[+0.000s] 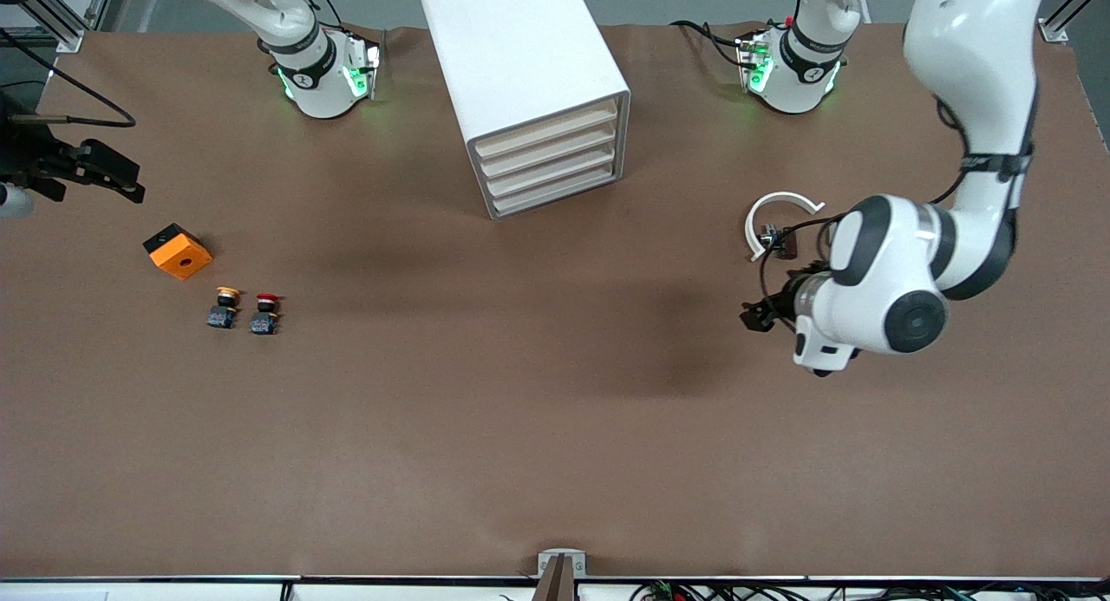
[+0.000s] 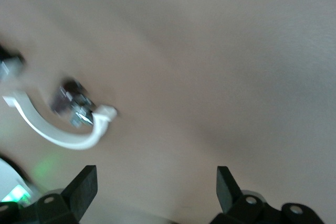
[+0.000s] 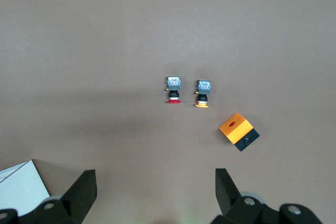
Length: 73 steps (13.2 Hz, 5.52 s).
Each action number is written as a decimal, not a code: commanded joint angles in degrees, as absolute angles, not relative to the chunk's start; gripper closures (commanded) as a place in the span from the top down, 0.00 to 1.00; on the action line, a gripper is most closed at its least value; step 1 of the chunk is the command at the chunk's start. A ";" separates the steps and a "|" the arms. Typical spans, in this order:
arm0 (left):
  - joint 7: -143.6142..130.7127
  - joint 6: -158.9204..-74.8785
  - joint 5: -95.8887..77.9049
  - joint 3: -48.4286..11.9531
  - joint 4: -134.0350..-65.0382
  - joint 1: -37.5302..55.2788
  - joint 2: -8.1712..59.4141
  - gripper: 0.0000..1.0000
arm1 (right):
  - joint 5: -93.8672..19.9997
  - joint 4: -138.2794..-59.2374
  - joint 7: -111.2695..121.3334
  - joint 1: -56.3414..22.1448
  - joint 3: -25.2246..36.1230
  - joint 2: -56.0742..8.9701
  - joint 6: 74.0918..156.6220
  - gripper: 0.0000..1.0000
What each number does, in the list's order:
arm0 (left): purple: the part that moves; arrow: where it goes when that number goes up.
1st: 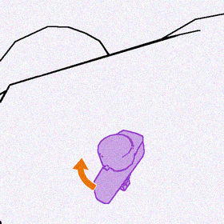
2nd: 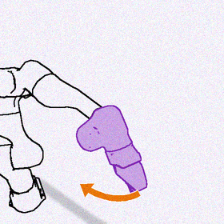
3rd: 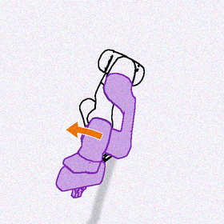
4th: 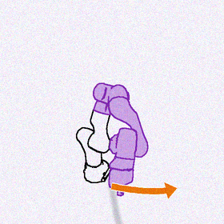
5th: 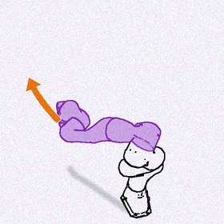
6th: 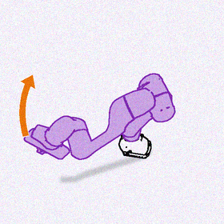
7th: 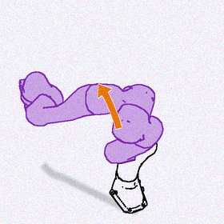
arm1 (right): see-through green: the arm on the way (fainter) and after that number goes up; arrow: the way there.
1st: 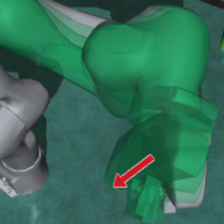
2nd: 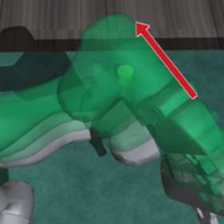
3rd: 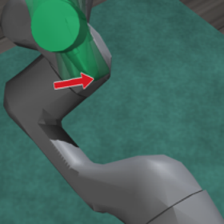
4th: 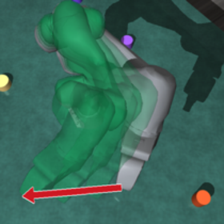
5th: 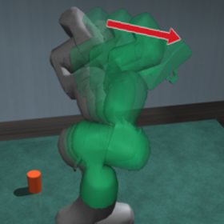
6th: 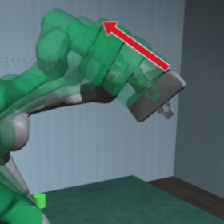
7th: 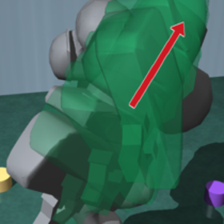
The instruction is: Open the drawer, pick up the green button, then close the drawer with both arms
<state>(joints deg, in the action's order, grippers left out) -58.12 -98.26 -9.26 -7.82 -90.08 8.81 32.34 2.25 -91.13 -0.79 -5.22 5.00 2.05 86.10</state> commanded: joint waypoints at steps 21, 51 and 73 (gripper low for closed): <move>-129.45 -96.50 -47.55 -7.56 -87.19 27.24 46.49 0.93 | 3.87 -74.79 -70.80 -20.04 5.19 -16.69 91.93 1.00; -122.08 -88.68 -49.39 -10.20 -86.84 32.87 52.38 0.03 | -4.29 -75.67 -50.14 -27.15 5.10 -20.04 79.90 1.00; -116.90 -92.72 -48.52 -5.36 -79.64 22.33 52.38 0.44 | -11.08 -75.67 -98.09 -52.02 5.10 -33.66 100.80 1.00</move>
